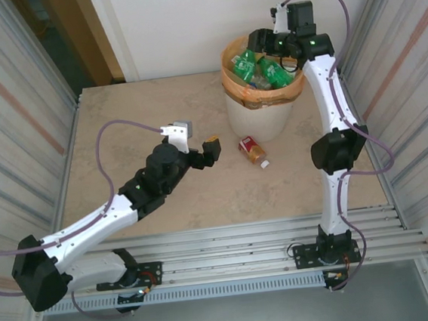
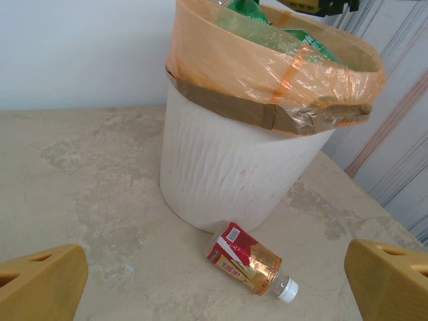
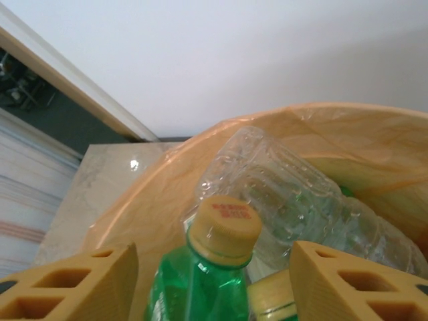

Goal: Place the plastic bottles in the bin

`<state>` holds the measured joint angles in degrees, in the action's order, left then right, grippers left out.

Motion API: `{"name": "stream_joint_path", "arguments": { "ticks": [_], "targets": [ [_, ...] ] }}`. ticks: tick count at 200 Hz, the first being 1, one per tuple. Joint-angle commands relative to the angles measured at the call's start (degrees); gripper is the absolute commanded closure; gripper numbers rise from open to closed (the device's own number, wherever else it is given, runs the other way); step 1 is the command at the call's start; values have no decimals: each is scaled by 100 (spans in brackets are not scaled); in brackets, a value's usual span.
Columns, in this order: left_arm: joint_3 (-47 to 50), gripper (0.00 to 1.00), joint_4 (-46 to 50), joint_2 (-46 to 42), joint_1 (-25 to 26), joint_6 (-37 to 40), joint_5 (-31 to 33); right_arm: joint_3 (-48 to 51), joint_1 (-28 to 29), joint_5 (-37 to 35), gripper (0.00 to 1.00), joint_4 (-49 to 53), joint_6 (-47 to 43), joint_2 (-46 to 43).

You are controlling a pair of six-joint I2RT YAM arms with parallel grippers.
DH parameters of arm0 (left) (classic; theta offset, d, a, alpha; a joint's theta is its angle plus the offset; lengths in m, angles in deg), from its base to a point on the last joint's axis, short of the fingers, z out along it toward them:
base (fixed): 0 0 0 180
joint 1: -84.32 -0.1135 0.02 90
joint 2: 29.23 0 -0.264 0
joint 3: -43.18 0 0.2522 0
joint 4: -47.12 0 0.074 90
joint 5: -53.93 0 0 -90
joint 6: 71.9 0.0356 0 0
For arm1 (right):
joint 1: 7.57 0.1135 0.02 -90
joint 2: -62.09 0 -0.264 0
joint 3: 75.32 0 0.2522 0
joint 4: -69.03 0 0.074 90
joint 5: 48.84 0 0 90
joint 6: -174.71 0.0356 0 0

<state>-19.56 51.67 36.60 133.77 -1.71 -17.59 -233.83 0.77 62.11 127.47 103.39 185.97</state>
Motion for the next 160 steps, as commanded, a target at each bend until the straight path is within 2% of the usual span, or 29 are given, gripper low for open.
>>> {"name": "stream_joint_path", "arguments": {
  "ticks": [1, 24, 43, 89, 94, 103, 138, 160],
  "targets": [
    [0, 1, -171, -11, -50, -94, -34, 26, 69, -40, 42, 357, -186, -551],
    [-7, 1, -117, -56, -50, -108, 1, 332, 212, -281, 41, 622, -353, -959],
    [21, 1, -53, -91, -50, -181, 128, 912, 424, -622, 35, 743, -579, -1458],
    [109, 1, 469, -183, -264, -999, 553, 3495, 1200, -1741, 18, 360, -1111, -3247],
    [123, 1, 579, -205, -319, -1133, 575, 3896, 1311, -1913, 14, 278, -1151, -3458],
    [146, 1, 736, -242, -401, -1338, 620, 4555, 1490, -2153, 0, 88, -1197, -3846],
    [380, 1, 1025, -367, -558, -1843, 889, 6629, 2065, -2824, 2, -370, -719, -5089],
    [507, 1, 1147, -425, -672, -2098, 952, 7663, 2337, -3137, 2, -589, -477, -5494]
  ]
}}
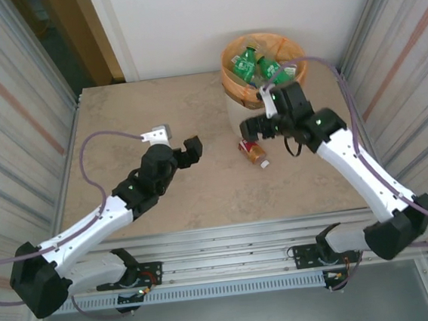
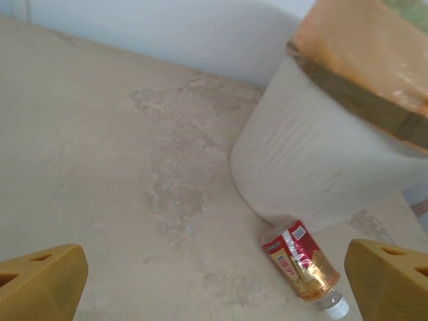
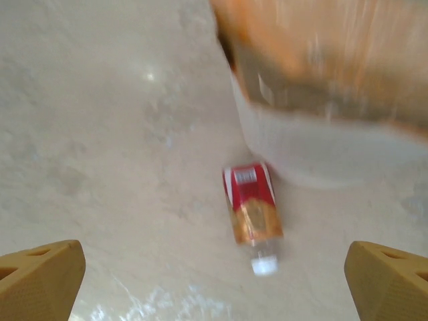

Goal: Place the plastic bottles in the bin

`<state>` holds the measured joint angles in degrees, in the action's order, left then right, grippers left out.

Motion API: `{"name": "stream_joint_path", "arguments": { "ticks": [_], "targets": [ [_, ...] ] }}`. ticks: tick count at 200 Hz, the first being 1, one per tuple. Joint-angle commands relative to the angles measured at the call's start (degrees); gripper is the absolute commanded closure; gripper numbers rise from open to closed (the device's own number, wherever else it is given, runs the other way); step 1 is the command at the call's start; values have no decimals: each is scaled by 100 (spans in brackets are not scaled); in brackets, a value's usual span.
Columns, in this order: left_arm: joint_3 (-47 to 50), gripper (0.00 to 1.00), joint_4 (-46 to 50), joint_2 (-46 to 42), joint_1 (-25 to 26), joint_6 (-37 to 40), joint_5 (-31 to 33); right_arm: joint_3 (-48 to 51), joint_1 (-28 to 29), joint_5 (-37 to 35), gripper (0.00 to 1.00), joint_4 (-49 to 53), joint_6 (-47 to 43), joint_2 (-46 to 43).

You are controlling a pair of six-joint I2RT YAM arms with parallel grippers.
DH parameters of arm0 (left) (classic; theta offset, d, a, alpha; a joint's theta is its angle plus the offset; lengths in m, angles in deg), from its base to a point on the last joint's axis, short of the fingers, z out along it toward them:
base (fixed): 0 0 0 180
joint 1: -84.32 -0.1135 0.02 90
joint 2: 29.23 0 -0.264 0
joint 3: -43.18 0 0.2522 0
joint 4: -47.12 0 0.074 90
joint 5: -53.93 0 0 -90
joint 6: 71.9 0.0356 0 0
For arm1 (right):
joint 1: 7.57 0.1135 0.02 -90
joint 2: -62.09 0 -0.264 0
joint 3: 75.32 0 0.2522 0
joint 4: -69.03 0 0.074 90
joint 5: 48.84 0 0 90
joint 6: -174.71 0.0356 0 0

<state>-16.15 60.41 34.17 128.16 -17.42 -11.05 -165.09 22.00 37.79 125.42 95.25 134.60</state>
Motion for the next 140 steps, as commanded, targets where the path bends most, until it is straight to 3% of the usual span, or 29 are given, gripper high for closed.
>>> {"name": "stream_joint_path", "arguments": {
  "ticks": [1, 63, 94, 140],
  "targets": [
    [168, 1, 278, -189, -116, -539, 301, 829, 220, -715, 2, -394, 344, -368],
    [437, 1, 222, -297, -288, -897, 145, 2391, 165, -562, 2, -1964, 255, 283],
    [573, 1, 220, -406, -288, -941, 220, 2400, -193, -169, 2, -2548, 361, 949],
    [643, 1, 239, -477, -305, -911, 326, 2166, -281, -260, 5, -3067, 67, 1759]
  ]
}}
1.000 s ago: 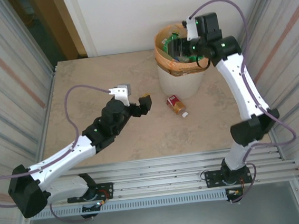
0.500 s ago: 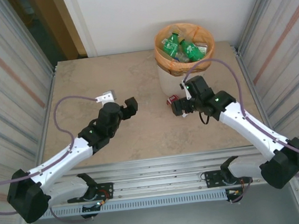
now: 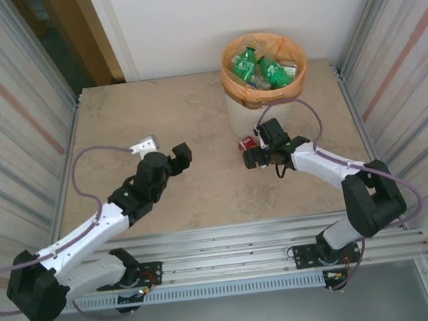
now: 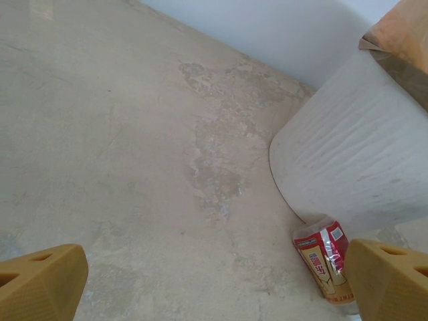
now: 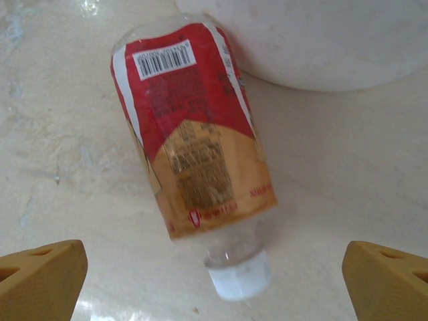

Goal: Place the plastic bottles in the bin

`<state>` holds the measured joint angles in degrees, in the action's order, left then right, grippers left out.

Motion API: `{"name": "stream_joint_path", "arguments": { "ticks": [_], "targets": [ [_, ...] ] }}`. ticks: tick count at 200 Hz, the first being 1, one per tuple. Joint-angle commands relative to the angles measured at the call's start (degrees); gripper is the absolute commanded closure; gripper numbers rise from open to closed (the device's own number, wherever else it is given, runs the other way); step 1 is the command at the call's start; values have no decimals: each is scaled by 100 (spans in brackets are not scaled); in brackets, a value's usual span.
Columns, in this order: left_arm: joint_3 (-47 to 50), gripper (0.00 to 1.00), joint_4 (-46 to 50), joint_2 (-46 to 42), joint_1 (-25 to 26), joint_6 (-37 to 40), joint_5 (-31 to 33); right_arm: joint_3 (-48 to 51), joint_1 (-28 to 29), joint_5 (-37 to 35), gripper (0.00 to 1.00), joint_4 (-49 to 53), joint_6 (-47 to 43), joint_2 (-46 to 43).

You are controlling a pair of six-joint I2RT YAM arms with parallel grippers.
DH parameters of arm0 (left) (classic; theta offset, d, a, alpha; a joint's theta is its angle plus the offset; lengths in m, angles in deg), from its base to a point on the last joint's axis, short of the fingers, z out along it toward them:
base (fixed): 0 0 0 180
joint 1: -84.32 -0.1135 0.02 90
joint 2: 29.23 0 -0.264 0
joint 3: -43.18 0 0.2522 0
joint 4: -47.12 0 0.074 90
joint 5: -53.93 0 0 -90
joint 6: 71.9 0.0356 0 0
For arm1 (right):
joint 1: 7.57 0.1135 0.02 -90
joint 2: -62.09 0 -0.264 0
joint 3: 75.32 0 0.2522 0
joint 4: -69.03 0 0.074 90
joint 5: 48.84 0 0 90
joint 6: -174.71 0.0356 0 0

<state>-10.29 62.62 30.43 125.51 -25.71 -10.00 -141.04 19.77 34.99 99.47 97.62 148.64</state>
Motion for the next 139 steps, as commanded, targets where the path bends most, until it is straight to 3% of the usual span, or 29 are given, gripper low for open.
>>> {"name": "stream_joint_path", "arguments": {
  "ticks": [1, 98, 139],
  "targets": [
    [58, 1, 19, -104, -45, -87, 222, -250, -60, 20, 5, -473, -172, 377],
    [120, 1, -7, -1, -67, -249, 173, -913, -23, 130, 19, -454, -253, 1573],
    [113, 1, -28, 75, -72, -312, 102, -932, 199, -71, 32, -312, -262, 1742]
  ]
}}
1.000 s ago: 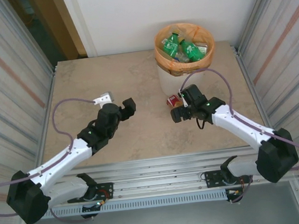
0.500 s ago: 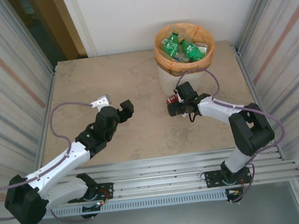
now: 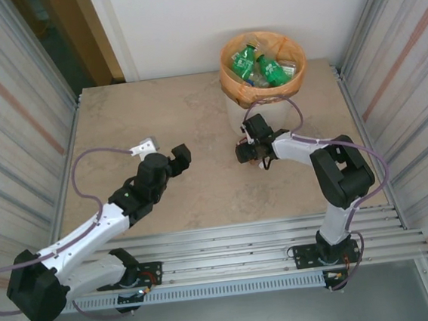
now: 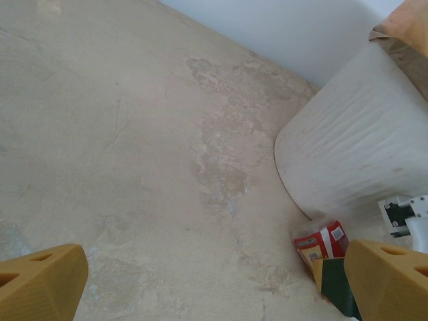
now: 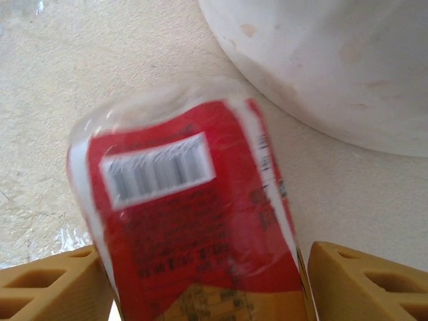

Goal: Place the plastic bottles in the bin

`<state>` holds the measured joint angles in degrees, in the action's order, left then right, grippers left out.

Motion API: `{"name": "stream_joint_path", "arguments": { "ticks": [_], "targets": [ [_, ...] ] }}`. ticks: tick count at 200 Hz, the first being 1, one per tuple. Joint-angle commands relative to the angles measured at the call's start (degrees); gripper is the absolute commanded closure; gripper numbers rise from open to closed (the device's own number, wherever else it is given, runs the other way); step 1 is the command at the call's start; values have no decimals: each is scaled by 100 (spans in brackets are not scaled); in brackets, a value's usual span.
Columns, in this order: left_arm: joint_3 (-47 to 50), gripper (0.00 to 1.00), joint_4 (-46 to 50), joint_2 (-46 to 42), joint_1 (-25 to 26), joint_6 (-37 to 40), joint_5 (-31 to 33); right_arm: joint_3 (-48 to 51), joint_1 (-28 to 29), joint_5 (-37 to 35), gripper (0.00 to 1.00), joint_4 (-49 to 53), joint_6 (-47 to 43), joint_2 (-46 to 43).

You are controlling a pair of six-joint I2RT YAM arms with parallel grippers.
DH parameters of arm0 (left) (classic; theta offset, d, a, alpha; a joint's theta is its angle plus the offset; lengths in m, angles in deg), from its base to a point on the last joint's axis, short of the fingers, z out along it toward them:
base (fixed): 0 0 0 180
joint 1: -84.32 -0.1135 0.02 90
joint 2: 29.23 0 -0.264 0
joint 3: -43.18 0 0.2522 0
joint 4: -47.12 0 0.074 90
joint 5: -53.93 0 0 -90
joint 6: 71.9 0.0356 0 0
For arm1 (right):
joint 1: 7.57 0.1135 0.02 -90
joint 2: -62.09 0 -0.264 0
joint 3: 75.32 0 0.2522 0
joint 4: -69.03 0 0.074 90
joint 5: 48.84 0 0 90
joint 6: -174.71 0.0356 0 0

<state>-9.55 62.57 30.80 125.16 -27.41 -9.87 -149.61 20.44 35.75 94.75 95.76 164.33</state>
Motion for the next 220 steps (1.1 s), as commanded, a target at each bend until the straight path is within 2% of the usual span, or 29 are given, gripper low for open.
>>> {"name": "stream_joint_path", "arguments": {
  "ticks": [1, 15, 60, 98, 114, 158, 199, 220],
  "targets": [
    [38, 1, -31, 45, -39, -142, 88, -74, 137, -150, 32, 163, -77, 173],
    [30, 1, -24, 51, -41, -142, 96, -46, 210, -243, 36, 200, -50, 216],
    [34, 1, -10, 36, -41, -171, 93, 42, 409, -269, 37, 306, 80, 340],
    [35, 1, 39, 33, -49, -186, 109, 95, 610, -242, 47, 451, 167, 301],
    [46, 1, 64, 13, -52, -196, 127, 107, 730, -157, 54, 611, 277, 142],
    [72, 1, 55, 35, -59, -227, 183, 174, 1325, 119, 64, 1020, 554, -461],
    [66, 1, 66, 30, -76, -247, 167, -30, 1932, 110, 68, 1416, 385, -1109],
    [96, 1, 96, 9, -76, -281, 190, -322, 2062, 63, 69, 1669, 181, -1581]
  ]
}}
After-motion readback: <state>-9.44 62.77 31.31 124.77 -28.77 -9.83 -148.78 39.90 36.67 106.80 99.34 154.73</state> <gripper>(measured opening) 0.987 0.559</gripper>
